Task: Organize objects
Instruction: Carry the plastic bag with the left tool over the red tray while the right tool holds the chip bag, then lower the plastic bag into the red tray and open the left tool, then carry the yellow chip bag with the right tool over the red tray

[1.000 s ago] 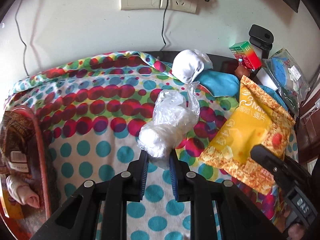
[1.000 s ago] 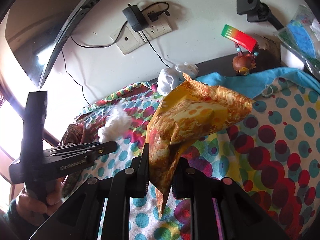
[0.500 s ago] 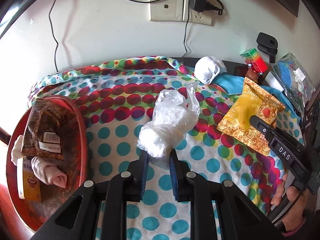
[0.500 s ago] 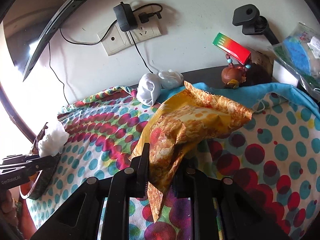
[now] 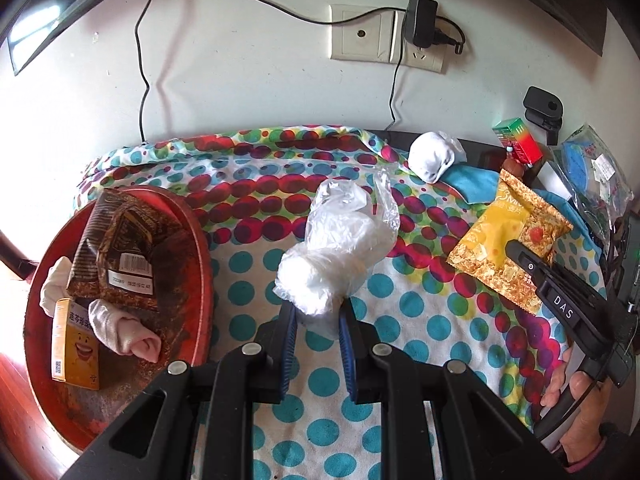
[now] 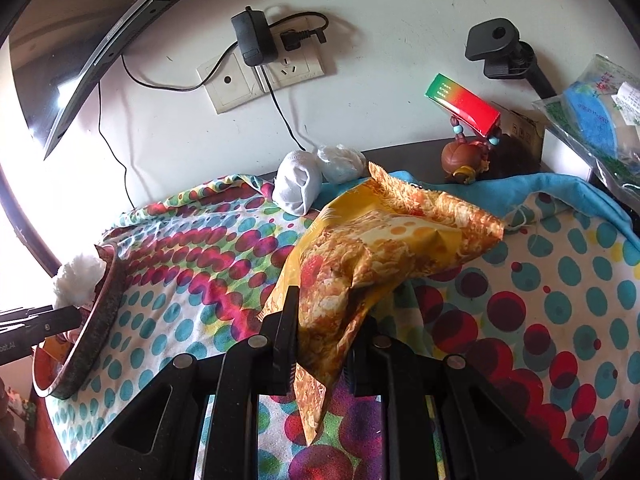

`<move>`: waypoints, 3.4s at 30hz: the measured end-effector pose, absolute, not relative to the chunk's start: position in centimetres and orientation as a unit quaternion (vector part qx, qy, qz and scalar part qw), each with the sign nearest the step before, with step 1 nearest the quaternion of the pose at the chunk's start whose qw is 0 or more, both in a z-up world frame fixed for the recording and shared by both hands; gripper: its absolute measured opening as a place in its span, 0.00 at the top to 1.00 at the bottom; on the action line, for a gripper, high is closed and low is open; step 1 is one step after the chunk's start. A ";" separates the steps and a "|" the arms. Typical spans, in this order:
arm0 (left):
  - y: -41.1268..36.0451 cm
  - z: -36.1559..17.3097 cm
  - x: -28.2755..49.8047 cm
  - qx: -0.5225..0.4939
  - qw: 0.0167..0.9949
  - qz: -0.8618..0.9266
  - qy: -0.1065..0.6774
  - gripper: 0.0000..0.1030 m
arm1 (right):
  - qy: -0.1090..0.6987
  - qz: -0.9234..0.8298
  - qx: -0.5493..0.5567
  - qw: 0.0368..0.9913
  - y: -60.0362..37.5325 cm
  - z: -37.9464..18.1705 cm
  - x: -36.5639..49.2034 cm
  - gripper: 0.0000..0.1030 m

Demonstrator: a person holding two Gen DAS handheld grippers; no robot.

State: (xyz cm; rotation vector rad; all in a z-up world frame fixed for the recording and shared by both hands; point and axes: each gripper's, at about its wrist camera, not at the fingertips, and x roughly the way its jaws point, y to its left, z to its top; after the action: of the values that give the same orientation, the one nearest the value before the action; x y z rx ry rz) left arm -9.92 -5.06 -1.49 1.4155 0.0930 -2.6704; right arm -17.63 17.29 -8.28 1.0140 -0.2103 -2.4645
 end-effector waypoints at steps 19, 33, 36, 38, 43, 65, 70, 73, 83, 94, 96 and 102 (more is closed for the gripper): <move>-10.9 0.8 -6.3 0.448 0.132 -0.882 0.056 0.81 | -0.066 -0.900 0.370 0.221 16.8 -8.2 -17.3 0.82; -15.9 -0.7 -4.9 0.462 0.178 -0.865 0.077 0.80 | -0.059 -0.900 0.374 0.215 16.8 -8.3 -17.4 0.82; -17.0 -1.4 -4.7 0.468 0.186 -0.860 0.086 0.80 | -0.058 -0.900 0.375 0.214 16.7 -8.3 -17.4 0.81; -17.6 -1.8 -4.5 0.472 0.194 -0.855 0.089 0.80 | -0.056 -0.900 0.375 0.213 16.7 -8.3 -17.5 0.81; -19.4 -3.1 -4.2 0.483 0.206 -0.845 0.102 0.80 | -0.054 -0.901 0.375 0.213 16.6 -8.3 -17.4 0.81; -26.3 -6.8 -2.3 0.498 0.257 -0.815 0.150 0.80 | -0.048 -0.901 0.376 0.212 16.5 -8.3 -17.4 0.81; -26.7 -6.8 -2.2 0.495 0.261 -0.815 0.150 0.80 | -0.048 -0.901 0.376 0.211 16.3 -8.3 -17.3 0.81; -26.7 -6.6 -1.9 0.492 0.258 -0.817 0.154 0.78 | -0.047 -0.901 0.376 0.211 16.2 -8.2 -17.3 0.81; -26.3 -5.5 -1.1 0.500 0.239 -0.814 0.175 0.61 | -0.051 -0.901 0.373 0.215 16.6 -8.4 -17.4 0.81; -25.1 -2.9 0.9 0.486 0.237 -0.823 0.173 0.57 | -0.048 -0.903 0.357 0.236 16.5 -7.9 -16.8 0.84; -24.6 -2.6 0.9 0.484 0.232 -0.826 0.169 0.57 | -0.047 -0.903 0.356 0.236 16.4 -7.9 -16.8 0.85; -23.8 -2.3 1.0 0.484 0.225 -0.831 0.156 0.57 | -0.037 -0.906 0.353 0.230 16.2 -7.6 -16.7 0.86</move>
State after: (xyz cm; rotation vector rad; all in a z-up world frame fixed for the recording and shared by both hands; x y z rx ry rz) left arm 1.01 -23.78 -2.33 1.3362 0.4310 -2.2914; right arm -16.68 16.22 -7.62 0.9722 -0.1016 -2.4920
